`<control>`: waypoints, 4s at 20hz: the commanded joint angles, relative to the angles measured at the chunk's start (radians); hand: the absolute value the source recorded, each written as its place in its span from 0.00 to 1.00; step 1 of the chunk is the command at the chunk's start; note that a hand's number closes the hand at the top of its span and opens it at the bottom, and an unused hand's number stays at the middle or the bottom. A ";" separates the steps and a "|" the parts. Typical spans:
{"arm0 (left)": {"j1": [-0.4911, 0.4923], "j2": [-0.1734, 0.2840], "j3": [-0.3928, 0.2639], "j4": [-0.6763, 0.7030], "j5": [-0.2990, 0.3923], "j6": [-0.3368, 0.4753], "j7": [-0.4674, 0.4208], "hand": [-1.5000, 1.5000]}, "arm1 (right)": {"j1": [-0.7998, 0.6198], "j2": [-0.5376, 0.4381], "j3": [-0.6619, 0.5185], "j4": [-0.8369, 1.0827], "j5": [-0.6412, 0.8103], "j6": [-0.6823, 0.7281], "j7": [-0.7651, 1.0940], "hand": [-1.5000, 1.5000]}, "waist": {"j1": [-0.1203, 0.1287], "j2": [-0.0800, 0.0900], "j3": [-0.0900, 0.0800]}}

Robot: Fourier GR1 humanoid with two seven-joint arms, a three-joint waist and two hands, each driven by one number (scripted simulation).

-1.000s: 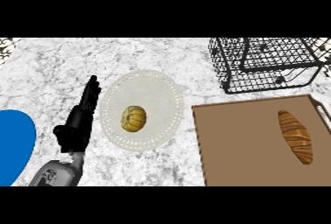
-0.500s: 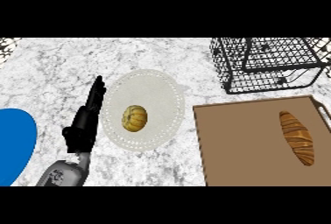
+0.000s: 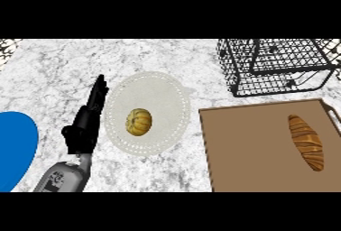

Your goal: Pick the croissant from the tray and place it in the tiered basket

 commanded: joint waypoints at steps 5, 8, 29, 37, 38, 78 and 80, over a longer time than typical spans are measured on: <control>0.047 -0.015 -0.017 -0.026 -0.014 -0.003 -0.013 0.50 | 0.016 -0.027 0.015 -0.029 0.205 0.152 -0.193 0.00 | 0.009 -0.001 0.001; 0.001 -0.028 -0.022 -0.022 -0.031 0.010 0.014 0.50 | 0.047 -0.010 0.066 -0.071 0.294 0.092 -0.242 0.00 | 0.007 0.001 0.003; 0.031 -0.033 0.014 -0.012 -0.049 -0.008 -0.015 0.50 | 0.224 -0.214 0.352 0.301 0.854 -0.672 -0.906 0.00 | 0.006 0.000 -0.002; -0.035 -0.052 0.039 0.015 -0.064 -0.031 0.039 0.50 | 0.095 -0.227 0.476 0.565 0.911 -0.742 -1.012 0.00 | 0.002 -0.001 -0.005; 0.043 -0.066 0.002 -0.035 -0.081 -0.017 0.020 0.50 | 0.131 -0.187 0.509 0.557 0.934 -0.793 -1.017 0.00 | 0.002 -0.003 -0.004; 0.002 -0.129 0.145 0.000 -0.145 -0.136 0.032 0.50 | -0.071 0.032 0.684 0.741 1.095 -0.806 -0.975 0.00 | -0.009 -0.005 -0.005; 0.020 -0.137 0.131 -0.034 -0.166 -0.128 0.064 0.50 | -0.015 0.056 0.672 0.683 1.083 -0.810 -0.947 0.00 | -0.012 -0.007 -0.005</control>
